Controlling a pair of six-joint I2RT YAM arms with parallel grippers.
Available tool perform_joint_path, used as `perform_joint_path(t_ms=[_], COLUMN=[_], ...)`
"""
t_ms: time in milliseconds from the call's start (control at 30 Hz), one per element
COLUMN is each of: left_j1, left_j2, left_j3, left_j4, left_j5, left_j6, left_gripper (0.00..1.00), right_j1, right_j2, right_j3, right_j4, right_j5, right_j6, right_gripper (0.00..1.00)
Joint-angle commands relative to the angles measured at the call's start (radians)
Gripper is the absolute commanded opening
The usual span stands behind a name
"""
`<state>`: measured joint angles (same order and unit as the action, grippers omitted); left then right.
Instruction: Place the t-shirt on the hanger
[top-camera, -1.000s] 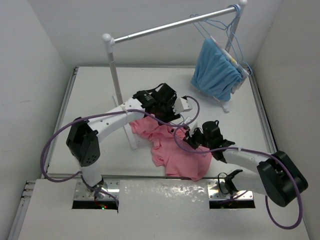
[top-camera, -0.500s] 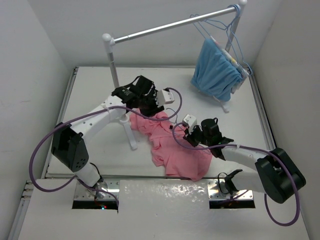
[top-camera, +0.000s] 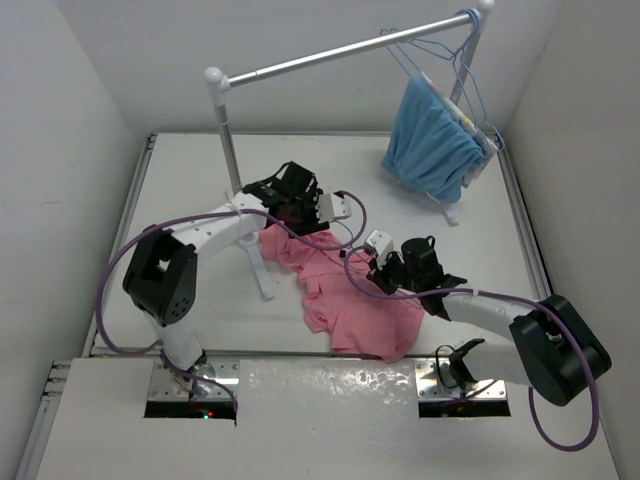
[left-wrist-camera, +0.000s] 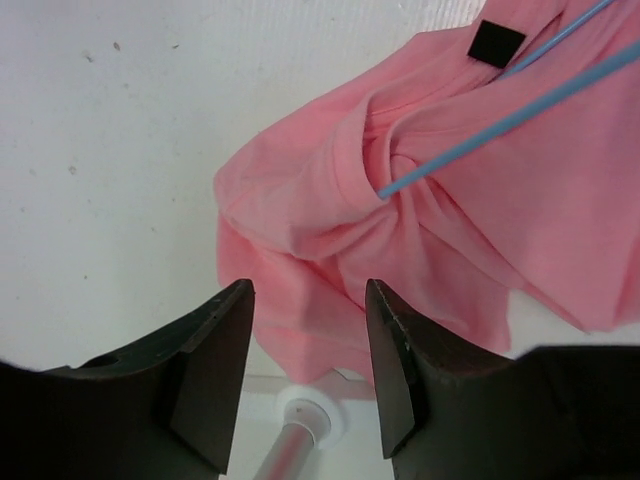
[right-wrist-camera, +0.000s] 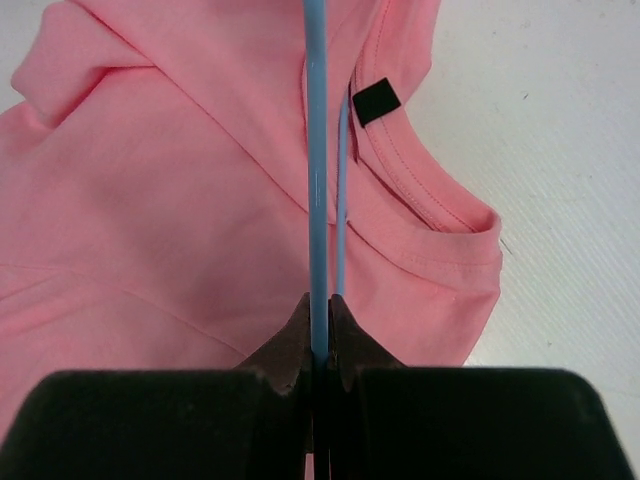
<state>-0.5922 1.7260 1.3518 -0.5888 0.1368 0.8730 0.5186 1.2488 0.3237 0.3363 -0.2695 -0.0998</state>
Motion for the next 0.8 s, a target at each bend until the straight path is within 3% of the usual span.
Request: perform_joint_path(t_ms=[0,233,400,533,767], left_j1=[0.019,0.052,0.150,0.149,0.143], left_j2=[0.061,0.173,0.201,0.210,0.279], left_j3=[0.009,0.050,0.061,0.014,0.073], left_j4=[0.092,0.133,0.115,0.138,0.126], left_j5=[0.024,0.105,0.332,0.379,0.394], left_j6=[0.072,0.135,0.217,0.288,0.302], left_gripper=[0.47,0.47,0.50,0.51,0.51], right_j1=[0.000,0.001,0.000,0.000,0.000], right_j2=[0.008,-0.006,-0.002,0.009,0.023], right_j3=[0.008,-0.005,-0.005,0.002,0.008], right_j4=[0.044,0.046,0.047,0.037,0.026], right_j5=[-0.005,-0.002,0.009,0.013,0.023], right_j6=[0.015,0.017,0.012,0.008,0.002], right_gripper=[0.00,0.00,0.00,0.00,0.00])
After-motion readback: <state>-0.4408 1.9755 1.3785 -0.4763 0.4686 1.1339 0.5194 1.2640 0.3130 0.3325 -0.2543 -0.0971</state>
